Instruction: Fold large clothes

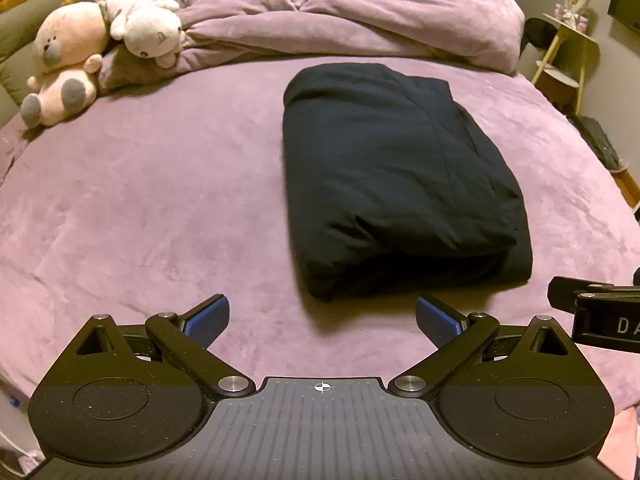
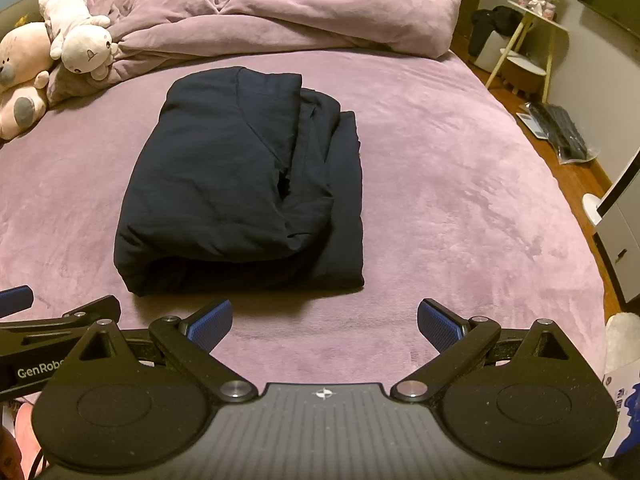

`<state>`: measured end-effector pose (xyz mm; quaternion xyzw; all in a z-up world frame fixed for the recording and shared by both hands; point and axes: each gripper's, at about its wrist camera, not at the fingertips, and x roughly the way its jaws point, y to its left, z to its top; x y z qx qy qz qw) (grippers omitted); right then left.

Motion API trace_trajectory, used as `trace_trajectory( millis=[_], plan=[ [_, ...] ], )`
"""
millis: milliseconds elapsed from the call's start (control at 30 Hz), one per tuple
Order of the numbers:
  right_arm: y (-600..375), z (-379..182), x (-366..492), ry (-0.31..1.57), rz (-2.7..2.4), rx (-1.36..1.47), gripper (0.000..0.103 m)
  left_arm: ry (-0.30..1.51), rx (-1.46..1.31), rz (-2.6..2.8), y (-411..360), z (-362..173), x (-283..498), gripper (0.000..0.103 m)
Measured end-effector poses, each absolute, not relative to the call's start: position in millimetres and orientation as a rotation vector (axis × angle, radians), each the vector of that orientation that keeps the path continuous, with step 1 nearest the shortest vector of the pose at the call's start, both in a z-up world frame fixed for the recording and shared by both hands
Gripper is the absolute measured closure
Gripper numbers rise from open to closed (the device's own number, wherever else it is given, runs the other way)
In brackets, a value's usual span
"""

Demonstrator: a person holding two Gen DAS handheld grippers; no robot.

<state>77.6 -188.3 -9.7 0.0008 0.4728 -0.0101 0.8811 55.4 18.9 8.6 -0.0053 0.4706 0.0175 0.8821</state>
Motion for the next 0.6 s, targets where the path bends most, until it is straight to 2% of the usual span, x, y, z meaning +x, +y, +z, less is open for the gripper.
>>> trace_trajectory(
  millis=[600],
  plan=[
    [-187.9,-11.2,78.2,0.99,-0.024,-0.001,0.004,0.969,0.018,0.04,13.8,6.2,54.2,0.001]
  ],
)
